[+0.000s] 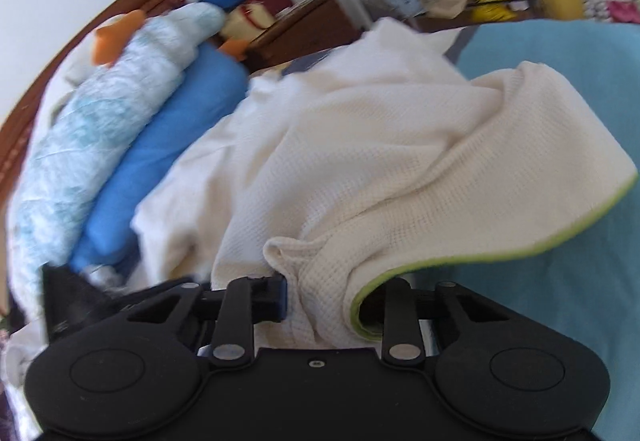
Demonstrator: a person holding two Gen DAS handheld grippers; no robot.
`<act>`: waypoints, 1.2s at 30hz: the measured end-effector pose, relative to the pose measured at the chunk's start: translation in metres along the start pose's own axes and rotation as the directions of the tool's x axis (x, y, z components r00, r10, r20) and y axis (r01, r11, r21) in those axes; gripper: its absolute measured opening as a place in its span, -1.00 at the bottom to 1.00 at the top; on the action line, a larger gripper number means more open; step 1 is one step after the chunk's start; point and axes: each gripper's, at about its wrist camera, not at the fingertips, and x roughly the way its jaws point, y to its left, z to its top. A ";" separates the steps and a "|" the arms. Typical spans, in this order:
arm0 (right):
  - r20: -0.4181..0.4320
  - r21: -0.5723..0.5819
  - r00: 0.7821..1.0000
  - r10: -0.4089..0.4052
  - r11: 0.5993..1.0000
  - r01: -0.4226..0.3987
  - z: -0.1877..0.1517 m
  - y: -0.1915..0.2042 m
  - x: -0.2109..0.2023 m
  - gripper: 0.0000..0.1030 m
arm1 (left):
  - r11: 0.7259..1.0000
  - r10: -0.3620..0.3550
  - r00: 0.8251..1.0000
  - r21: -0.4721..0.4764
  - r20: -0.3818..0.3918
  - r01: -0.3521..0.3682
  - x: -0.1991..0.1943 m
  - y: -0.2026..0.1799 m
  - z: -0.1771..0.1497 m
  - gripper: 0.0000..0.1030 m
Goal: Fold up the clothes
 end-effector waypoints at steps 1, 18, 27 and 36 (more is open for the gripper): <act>-0.002 0.001 1.000 0.014 1.000 -0.014 0.000 0.004 -0.005 -0.44 | 0.999 -0.033 0.999 -0.027 -0.012 0.033 -0.001 -0.001 -0.001 -0.35; 0.064 -0.040 0.997 0.038 0.999 -0.035 -0.013 0.057 -0.157 -0.45 | 0.925 -0.365 0.922 0.065 -0.129 0.375 -0.024 -0.092 -0.021 -0.35; 0.070 -0.065 0.997 -0.015 0.998 0.020 -0.043 0.053 -0.239 -0.45 | 0.893 -0.346 0.906 0.210 -0.243 0.398 -0.039 -0.157 -0.061 -0.43; 0.138 0.017 0.989 0.057 0.998 -0.060 -0.102 0.045 -0.302 -0.45 | 0.861 -0.366 0.869 0.234 -0.333 0.452 -0.093 -0.175 -0.129 -0.51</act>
